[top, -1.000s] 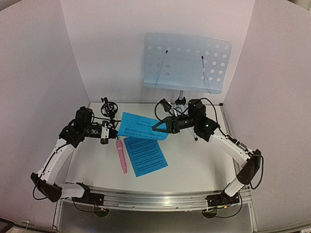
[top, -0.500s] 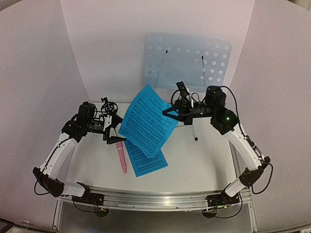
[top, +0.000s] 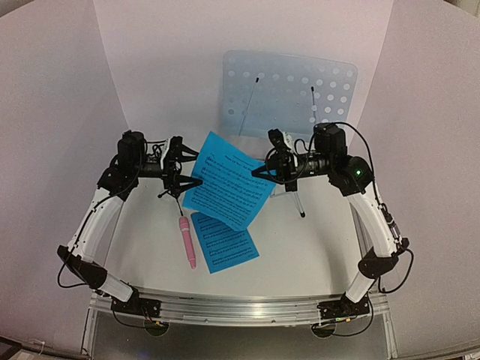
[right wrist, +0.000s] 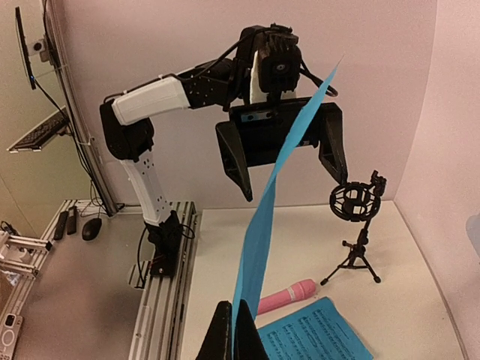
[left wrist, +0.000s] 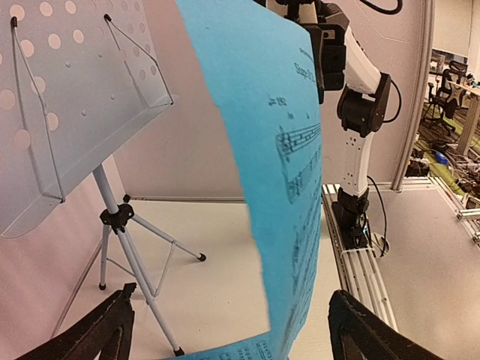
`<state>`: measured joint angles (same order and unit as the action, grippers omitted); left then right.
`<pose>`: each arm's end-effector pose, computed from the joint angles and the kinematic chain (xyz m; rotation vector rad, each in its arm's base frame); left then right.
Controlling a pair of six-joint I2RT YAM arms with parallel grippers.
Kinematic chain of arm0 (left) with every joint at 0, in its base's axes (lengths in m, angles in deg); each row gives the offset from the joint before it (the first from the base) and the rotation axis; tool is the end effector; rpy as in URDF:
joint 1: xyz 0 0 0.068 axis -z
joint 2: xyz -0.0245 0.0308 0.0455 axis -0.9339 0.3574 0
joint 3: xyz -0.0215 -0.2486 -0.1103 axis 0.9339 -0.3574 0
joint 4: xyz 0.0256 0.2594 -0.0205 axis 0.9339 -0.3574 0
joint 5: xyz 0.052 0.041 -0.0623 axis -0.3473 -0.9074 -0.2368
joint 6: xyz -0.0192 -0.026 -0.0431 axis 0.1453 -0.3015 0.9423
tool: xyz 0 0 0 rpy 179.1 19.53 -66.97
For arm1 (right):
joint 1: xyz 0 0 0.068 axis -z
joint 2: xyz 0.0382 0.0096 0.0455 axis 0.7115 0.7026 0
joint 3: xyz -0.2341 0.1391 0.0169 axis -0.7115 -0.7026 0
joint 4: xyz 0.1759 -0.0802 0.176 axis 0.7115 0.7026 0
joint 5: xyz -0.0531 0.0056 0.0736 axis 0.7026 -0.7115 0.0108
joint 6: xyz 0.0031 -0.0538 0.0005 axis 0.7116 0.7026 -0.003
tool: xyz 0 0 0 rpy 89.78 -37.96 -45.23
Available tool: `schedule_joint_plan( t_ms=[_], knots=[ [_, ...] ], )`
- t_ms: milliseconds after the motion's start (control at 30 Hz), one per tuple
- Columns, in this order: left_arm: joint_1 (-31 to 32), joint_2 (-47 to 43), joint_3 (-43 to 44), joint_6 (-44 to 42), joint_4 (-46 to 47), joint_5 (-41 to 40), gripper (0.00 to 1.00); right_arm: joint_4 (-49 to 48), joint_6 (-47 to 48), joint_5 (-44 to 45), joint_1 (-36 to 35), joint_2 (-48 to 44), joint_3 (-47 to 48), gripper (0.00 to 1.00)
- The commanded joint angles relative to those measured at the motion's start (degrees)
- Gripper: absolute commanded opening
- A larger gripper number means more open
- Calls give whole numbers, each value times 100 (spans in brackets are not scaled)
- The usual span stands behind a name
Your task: Set up the instrument practice props
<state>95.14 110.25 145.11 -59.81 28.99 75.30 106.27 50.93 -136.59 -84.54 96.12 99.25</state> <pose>0.2616 -0.1628 0.4840 1.3131 1.2181 -1.0526 0.2408 0.2297 0.5380 -1.3123 1.2889 1.0415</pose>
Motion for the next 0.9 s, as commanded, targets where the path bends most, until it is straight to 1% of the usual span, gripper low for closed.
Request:
schedule_joint_plan(
  t_ms=[0,67,100,200,233,333,400,467,533,567,667,700,733,800,833,867],
  knots=[
    [29,183,387,386,-75,318,75,350,608,367,-2,26,231,0],
    [41,218,436,260,-270,425,62,342,695,455,-2,7,262,0],
    [52,211,430,151,-349,476,57,337,727,497,-3,6,291,0],
    [122,211,441,-168,-683,436,46,340,782,618,-2,30,343,0],
    [137,224,464,-217,-741,436,43,344,812,658,-2,39,344,0],
    [225,244,522,-487,-1019,406,40,345,869,741,-2,70,375,0],
    [291,255,547,-611,-1140,319,34,344,880,733,-2,91,410,0],
    [333,274,587,-562,-1074,232,22,345,874,740,-3,97,420,0],
    [333,281,641,-268,-752,71,6,340,867,837,-2,65,396,0],
    [330,276,661,-117,-570,-31,0,336,864,897,-2,48,384,0],
    [327,254,710,238,-147,-292,0,220,794,1253,-2,7,384,0],
    [313,252,725,471,12,-356,0,105,717,1445,-2,-2,367,3],
    [297,258,738,743,196,-400,0,-65,604,1636,-2,-11,330,11],
    [217,252,742,1344,664,-506,0,-398,303,1950,-2,12,285,32],
    [176,244,736,1655,921,-597,0,-568,144,2098,-3,30,274,40],
    [135,230,728,1914,1139,-765,0,-707,-54,2266,-4,58,285,45]
  ],
)
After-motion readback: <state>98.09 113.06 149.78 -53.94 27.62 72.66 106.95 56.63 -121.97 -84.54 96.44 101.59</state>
